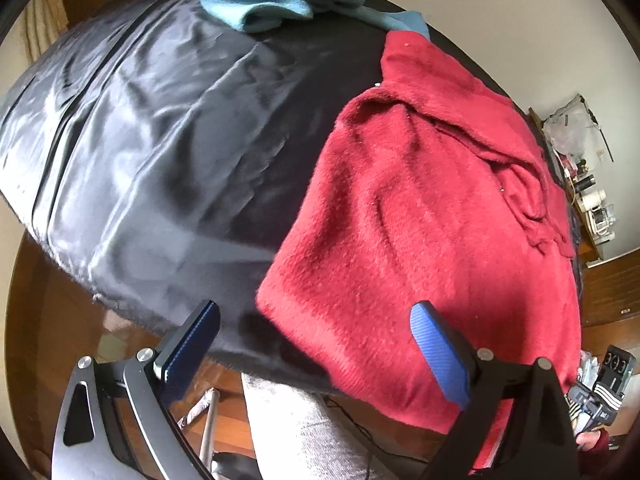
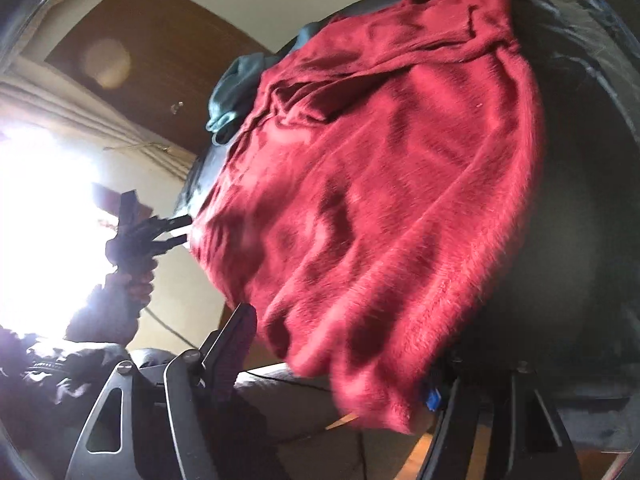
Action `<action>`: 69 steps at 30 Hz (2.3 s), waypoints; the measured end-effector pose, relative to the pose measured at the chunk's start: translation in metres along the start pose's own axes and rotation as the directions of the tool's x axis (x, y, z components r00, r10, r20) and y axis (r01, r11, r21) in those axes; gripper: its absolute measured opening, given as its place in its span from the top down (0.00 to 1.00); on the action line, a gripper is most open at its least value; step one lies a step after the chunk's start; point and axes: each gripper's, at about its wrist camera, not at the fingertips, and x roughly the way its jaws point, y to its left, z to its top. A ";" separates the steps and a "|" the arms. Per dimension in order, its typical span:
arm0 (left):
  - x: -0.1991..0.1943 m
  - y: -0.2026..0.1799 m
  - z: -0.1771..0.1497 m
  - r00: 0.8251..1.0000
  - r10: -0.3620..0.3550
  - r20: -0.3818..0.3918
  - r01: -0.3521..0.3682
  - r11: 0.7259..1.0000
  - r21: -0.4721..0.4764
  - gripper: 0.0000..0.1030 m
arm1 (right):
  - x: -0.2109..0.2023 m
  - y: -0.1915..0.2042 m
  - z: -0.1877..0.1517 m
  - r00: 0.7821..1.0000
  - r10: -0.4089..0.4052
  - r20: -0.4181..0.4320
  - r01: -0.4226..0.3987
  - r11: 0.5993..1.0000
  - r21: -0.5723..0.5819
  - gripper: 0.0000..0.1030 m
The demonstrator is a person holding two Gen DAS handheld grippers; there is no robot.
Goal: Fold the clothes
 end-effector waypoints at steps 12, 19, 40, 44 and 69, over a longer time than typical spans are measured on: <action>0.019 -0.023 0.011 0.999 0.027 -0.037 -0.024 0.997 0.070 0.64 | 0.012 0.012 -0.013 0.999 0.012 -0.046 -0.014 0.999 -0.043 0.67; 0.007 -0.015 0.024 0.996 -0.056 -0.069 0.059 0.997 0.055 0.85 | -0.011 0.019 0.003 0.991 0.130 0.010 -0.130 0.990 -0.057 0.72; 0.046 -0.037 0.162 0.968 -0.244 -0.062 0.237 0.966 -0.103 0.85 | -0.046 -0.044 0.134 0.932 -0.027 0.362 -0.072 0.963 0.258 0.72; 0.068 -0.043 0.178 0.971 -0.216 -0.105 0.208 0.975 -0.082 0.76 | -0.034 -0.066 0.145 0.941 -0.138 0.309 0.026 0.939 0.342 0.72; 0.068 -0.033 0.090 0.897 -0.409 -0.170 0.399 0.913 -0.088 0.24 | -0.013 -0.043 0.100 0.987 -0.056 0.148 0.015 0.964 0.265 0.29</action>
